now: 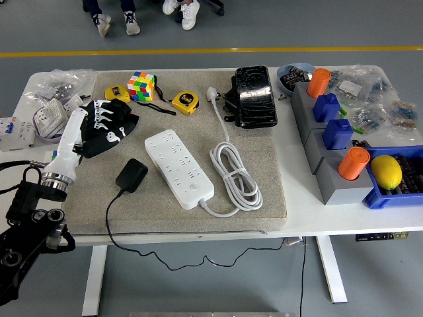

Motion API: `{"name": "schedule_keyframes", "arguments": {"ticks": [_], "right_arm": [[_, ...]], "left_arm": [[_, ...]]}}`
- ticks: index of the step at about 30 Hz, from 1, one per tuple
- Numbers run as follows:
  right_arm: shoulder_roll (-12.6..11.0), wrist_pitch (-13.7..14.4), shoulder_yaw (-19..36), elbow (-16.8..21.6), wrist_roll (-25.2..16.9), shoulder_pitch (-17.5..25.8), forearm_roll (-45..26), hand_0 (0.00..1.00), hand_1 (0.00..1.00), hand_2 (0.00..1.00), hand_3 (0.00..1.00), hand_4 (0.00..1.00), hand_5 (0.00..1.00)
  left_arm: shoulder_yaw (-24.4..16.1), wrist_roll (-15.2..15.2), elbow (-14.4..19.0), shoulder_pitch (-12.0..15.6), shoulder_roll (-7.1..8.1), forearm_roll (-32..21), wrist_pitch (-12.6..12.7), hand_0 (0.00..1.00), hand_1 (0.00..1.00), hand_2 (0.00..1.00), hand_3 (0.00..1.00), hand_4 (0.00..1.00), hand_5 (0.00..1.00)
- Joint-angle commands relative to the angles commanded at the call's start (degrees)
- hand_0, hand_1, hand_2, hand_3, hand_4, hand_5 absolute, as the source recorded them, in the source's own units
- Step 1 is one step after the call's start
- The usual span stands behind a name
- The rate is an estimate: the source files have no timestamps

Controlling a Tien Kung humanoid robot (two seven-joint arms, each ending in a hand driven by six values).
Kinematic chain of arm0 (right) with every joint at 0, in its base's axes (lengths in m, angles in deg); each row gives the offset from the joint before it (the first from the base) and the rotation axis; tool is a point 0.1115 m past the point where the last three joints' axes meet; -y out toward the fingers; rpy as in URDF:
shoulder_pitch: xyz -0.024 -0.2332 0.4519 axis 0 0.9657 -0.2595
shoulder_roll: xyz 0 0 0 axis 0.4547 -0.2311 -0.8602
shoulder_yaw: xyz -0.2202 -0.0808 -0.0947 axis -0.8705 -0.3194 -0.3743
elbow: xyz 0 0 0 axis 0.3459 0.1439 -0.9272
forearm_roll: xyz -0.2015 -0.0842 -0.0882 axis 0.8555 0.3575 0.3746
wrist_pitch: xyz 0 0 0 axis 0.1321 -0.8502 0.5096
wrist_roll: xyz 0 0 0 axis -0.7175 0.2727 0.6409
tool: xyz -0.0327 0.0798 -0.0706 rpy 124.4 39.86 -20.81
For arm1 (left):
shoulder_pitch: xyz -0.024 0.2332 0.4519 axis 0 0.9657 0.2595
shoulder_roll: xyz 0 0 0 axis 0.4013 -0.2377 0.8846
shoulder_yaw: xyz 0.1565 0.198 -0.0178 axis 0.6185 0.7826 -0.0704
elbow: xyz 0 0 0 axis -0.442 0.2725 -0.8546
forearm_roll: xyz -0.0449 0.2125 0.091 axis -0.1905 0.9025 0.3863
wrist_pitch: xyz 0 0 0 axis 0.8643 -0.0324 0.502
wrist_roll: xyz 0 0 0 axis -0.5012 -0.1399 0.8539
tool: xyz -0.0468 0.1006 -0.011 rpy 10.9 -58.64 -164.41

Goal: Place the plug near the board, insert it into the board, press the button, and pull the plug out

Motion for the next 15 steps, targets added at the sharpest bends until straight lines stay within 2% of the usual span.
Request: {"name": "schedule_keyframes", "arguments": {"ticks": [3, 5, 6, 11, 12, 15], "right_arm": [[0.1, -0.1, -1.6, -0.2, 0.1, 0.0, -1.5, 0.471, 0.579, 0.527, 0.508, 0.849, 0.340], [0.1, 0.0, -2.2, -0.2, 0.2, 0.0, -2.0, 0.471, 0.579, 0.527, 0.508, 0.849, 0.340], [0.1, 0.1, -2.4, -0.2, 0.2, 0.1, -2.2, 0.473, 0.580, 0.528, 0.509, 0.849, 0.341], [0.0, 0.1, -3.0, -0.2, 0.3, 0.0, -2.7, 0.473, 0.580, 0.528, 0.509, 0.849, 0.341], [0.0, 0.1, -3.0, -0.2, 0.3, -0.1, -2.7, 0.473, 0.580, 0.528, 0.508, 0.849, 0.342], [0.0, 0.1, -3.2, -0.2, 0.3, -0.2, -2.7, 0.473, 0.580, 0.528, 0.508, 0.849, 0.342]], "left_arm": [[-0.1, 0.3, -0.1, 0.1, 0.01, -6.6, 0.0, 0.141, 0.120, 0.287, 0.543, 0.829, 0.253], [-0.3, 0.7, -0.2, 0.1, 0.06, -8.9, 0.0, 0.141, 0.120, 0.287, 0.543, 0.829, 0.253], [-0.4, 0.9, -0.2, 0.1, 0.11, -9.1, 0.0, 0.207, 0.160, 0.316, 0.553, 0.817, 0.238], [-1.0, 3.4, -0.3, -0.1, 0.35, -8.3, -0.4, 0.207, 0.160, 0.316, 0.553, 0.817, 0.238], [-1.1, 3.6, -0.3, -0.1, 0.41, -8.2, -0.6, 0.212, 0.190, 0.355, 0.565, 0.789, 0.206], [-1.2, 4.0, -0.2, -0.2, 0.55, -7.9, -0.8, 0.212, 0.190, 0.355, 0.565, 0.789, 0.206]]}}
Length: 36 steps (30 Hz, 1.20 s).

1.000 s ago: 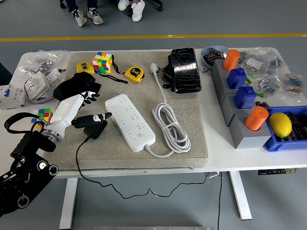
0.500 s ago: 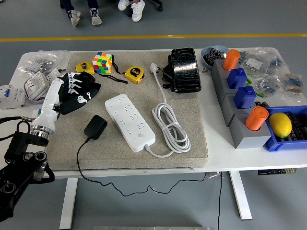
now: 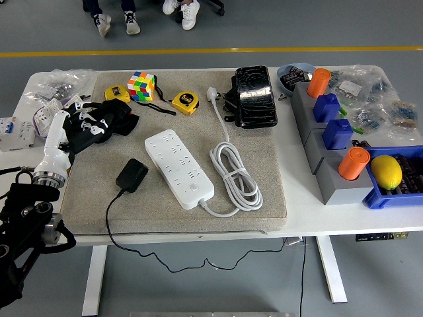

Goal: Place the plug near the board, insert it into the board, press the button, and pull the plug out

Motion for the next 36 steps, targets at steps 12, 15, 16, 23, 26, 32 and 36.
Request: {"name": "schedule_keyframes", "arguments": {"ticks": [12, 15, 16, 23, 26, 32, 36], "right_arm": [[-0.1, 0.0, -0.8, 0.0, 0.1, 0.0, -0.2, 0.473, 0.580, 0.530, 0.508, 0.848, 0.346], [-0.1, 0.0, -0.9, 0.0, 0.1, -0.1, -0.2, 0.472, 0.580, 0.531, 0.509, 0.848, 0.349], [-0.1, 0.0, -0.9, 0.0, 0.1, -0.1, -0.3, 0.472, 0.580, 0.531, 0.509, 0.848, 0.349], [0.0, 0.1, -0.6, 0.0, 0.2, 0.1, -0.1, 0.471, 0.580, 0.531, 0.508, 0.847, 0.349], [0.1, 0.2, -0.5, 0.0, 0.2, 0.2, 0.0, 0.471, 0.580, 0.531, 0.508, 0.847, 0.349], [0.2, 0.2, -0.1, 0.0, 0.2, 0.4, 0.2, 0.472, 0.580, 0.531, 0.508, 0.847, 0.351], [0.3, 0.2, 0.3, 0.0, 0.2, 0.4, 0.3, 0.472, 0.581, 0.530, 0.508, 0.845, 0.352]], "left_arm": [[-0.3, 0.4, 0.2, 0.3, 0.35, 0.2, -0.4, 0.211, 0.200, 0.370, 0.569, 0.784, 0.206], [-0.4, 0.6, 0.3, 0.2, 0.39, 0.3, -0.5, 0.211, 0.203, 0.372, 0.569, 0.783, 0.207], [-0.3, 0.7, 0.3, 0.2, 0.41, 0.4, -0.5, 0.211, 0.203, 0.372, 0.569, 0.783, 0.207], [-0.4, 1.0, 0.3, 0.4, 0.26, 0.4, -0.8, 0.211, 0.206, 0.376, 0.570, 0.783, 0.208], [-0.5, 1.1, 0.2, 0.6, 0.15, 0.5, -0.9, 0.211, 0.206, 0.376, 0.570, 0.783, 0.208], [-0.8, 1.3, 0.3, 0.8, 0.01, 0.5, -0.9, 0.211, 0.209, 0.376, 0.570, 0.783, 0.210], [-0.9, 1.5, 0.3, 0.8, -0.09, 0.6, -1.0, 0.211, 0.209, 0.379, 0.571, 0.782, 0.209]]}}
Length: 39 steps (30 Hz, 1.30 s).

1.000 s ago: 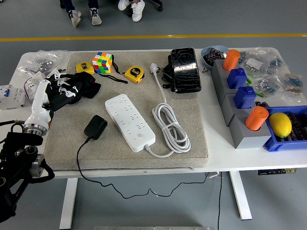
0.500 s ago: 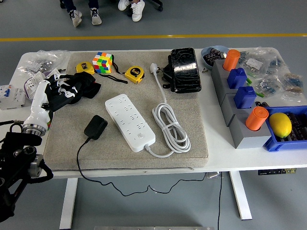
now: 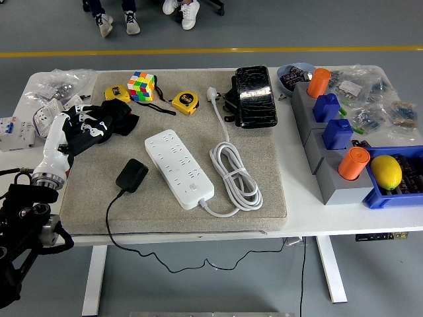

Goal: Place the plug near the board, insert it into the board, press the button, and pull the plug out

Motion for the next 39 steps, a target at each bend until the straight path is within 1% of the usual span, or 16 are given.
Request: {"name": "schedule_keyframes", "arguments": {"ticks": [15, 39], "right_arm": [[0.1, 0.0, 0.5, 0.0, 0.0, 0.0, 0.1, 0.472, 0.582, 0.530, 0.507, 0.845, 0.353], [0.0, 0.0, 0.2, 0.0, 0.1, -0.3, 0.0, 0.469, 0.581, 0.532, 0.507, 0.843, 0.352]], "left_arm": [[-0.7, 0.3, 0.1, 0.1, -0.32, 0.1, -0.1, 0.211, 0.212, 0.380, 0.571, 0.779, 0.212], [-1.5, 0.5, 1.0, -0.2, -0.02, -0.1, -0.3, 0.212, 0.214, 0.383, 0.570, 0.777, 0.217]]}}
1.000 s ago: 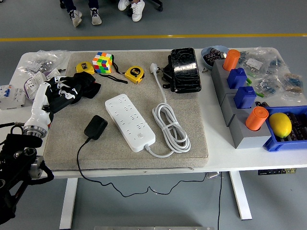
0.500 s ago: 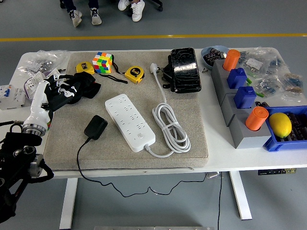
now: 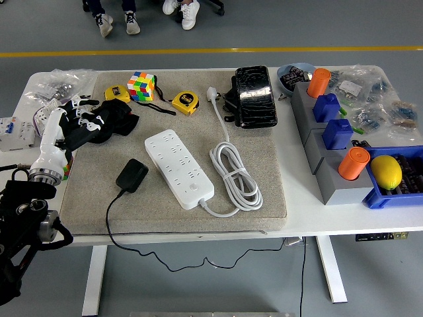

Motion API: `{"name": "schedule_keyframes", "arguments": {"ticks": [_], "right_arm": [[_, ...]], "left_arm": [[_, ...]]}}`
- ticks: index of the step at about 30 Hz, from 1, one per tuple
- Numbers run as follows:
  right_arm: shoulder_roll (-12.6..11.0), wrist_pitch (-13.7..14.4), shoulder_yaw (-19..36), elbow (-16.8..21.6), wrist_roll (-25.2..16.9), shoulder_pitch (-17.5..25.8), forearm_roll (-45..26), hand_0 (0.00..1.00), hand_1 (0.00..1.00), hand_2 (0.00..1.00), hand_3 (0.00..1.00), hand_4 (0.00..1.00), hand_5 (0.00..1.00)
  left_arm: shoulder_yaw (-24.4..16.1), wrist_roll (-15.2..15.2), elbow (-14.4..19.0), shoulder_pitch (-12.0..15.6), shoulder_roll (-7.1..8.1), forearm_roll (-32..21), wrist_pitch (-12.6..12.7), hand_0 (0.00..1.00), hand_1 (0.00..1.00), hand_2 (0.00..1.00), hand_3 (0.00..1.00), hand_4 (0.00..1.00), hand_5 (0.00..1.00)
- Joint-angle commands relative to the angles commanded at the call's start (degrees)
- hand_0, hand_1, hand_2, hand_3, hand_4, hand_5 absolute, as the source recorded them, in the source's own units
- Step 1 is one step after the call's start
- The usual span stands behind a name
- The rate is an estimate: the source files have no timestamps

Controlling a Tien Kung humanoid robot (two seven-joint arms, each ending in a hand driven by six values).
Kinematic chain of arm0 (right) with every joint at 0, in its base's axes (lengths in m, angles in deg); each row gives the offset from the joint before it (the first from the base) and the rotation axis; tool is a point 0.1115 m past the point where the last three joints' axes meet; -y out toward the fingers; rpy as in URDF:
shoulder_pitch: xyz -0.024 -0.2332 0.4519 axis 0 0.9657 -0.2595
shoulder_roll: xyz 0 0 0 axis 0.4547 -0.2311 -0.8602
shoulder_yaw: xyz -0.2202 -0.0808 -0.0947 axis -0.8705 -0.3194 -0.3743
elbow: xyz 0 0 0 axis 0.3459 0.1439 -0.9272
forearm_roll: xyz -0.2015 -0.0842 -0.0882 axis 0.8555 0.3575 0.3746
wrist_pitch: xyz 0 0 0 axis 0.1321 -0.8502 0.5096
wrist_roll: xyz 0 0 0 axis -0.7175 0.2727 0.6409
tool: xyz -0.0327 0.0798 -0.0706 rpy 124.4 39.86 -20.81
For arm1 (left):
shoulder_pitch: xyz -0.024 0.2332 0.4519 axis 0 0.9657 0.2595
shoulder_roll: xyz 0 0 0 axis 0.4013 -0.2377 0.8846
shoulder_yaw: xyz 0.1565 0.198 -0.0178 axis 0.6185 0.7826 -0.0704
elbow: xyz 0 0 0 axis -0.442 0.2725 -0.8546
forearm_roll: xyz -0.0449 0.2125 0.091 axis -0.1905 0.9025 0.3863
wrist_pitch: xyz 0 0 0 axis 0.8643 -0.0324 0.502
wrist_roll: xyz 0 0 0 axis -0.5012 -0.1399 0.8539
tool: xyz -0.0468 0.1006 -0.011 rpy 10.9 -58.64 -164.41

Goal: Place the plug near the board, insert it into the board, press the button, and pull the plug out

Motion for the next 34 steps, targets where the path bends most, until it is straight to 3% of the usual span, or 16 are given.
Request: {"name": "schedule_keyframes", "arguments": {"ticks": [34], "right_arm": [[-0.2, -0.2, -1.0, 0.0, 0.5, 0.2, -0.3, 0.472, 0.582, 0.532, 0.507, 0.841, 0.358]], "left_arm": [[0.3, 0.3, 0.6, -0.2, 0.35, -0.2, -0.3, 0.213, 0.217, 0.384, 0.571, 0.777, 0.219]]}}
